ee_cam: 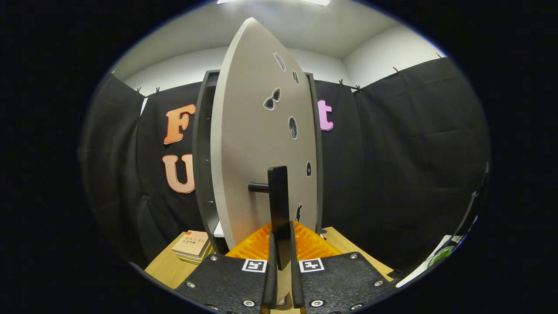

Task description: Open the shoe cabinet door, grab the shoes and put them into the shoe cabinet, then close the shoe cabinet door.

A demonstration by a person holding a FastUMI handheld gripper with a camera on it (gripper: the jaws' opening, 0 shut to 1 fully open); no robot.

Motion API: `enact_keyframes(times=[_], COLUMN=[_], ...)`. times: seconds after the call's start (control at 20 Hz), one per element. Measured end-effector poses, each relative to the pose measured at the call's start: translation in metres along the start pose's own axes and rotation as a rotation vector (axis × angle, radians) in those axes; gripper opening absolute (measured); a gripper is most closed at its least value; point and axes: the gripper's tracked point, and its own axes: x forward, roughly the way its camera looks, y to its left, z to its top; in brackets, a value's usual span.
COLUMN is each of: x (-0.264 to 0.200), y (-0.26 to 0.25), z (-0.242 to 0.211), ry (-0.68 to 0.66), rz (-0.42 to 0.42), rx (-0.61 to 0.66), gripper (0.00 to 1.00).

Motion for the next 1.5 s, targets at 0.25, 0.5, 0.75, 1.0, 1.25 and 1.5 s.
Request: enact_keyframes(times=[0.25,0.5,0.75,1.0,1.25,1.5], x=[-0.001,0.0,0.002,0.004,0.0,-0.001], y=[-0.009,-0.01,-0.019,-0.024,-0.027,-0.029], z=[0.0,0.003,0.005,0.005,0.003,0.005], ry=[0.0,-0.011,-0.023,-0.03,-0.019,-0.024], rz=[-0.016,0.077,0.089,0.098,0.103,0.089], rx=[0.02,0.0,-0.005,-0.012,-0.009,0.011], gripper=[0.13,0.12,0.12,0.09,0.07,0.07])
